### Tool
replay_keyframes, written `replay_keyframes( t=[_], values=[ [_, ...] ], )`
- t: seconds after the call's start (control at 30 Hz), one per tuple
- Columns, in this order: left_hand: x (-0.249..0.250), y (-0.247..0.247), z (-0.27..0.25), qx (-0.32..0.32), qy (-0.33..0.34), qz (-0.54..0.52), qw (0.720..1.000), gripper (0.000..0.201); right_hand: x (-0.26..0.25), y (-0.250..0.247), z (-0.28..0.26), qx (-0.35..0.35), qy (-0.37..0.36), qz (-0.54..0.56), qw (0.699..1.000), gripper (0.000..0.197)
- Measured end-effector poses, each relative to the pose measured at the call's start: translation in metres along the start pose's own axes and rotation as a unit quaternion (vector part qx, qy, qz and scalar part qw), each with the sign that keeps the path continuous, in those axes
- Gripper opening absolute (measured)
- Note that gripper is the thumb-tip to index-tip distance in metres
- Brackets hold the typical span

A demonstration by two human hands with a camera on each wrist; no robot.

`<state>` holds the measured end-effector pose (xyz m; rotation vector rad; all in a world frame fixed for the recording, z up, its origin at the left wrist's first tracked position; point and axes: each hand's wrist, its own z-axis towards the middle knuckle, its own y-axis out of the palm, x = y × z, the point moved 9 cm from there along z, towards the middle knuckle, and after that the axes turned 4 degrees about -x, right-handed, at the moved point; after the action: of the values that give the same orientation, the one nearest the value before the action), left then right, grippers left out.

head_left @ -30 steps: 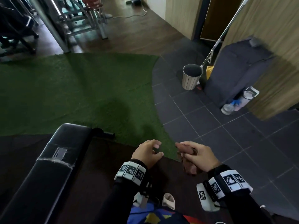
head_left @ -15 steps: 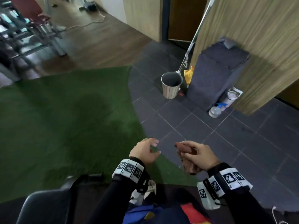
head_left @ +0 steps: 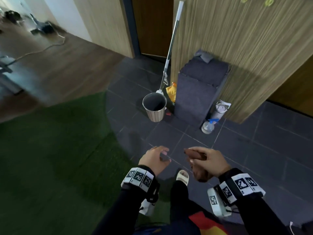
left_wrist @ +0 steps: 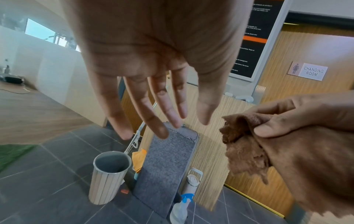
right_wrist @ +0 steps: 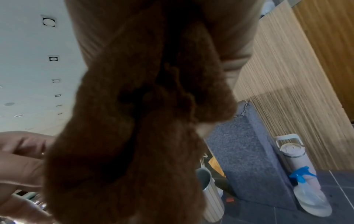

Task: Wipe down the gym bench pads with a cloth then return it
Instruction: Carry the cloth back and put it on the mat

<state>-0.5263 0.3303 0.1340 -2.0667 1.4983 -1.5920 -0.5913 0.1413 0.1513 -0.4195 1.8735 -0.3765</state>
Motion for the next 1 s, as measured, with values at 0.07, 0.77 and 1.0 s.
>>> replay_keyframes(
  t=[0.07, 0.77, 1.0],
  values=[
    [0.017, -0.007, 0.043, -0.003, 0.006, 0.004, 1.000, 0.034, -0.001, -0.026, 0.035, 0.000, 0.003, -0.003, 1.000, 0.041],
    [0.165, -0.081, 0.380, -0.064, 0.116, 0.060, 0.989, 0.036, 0.020, -0.214, 0.288, 0.078, 0.100, 0.038, 0.991, 0.042],
    [0.205, -0.117, 0.481, -0.116, 0.168, 0.117, 0.972, 0.036, 0.006, -0.266, 0.381, 0.148, 0.137, 0.024, 0.979, 0.036]
  ],
)
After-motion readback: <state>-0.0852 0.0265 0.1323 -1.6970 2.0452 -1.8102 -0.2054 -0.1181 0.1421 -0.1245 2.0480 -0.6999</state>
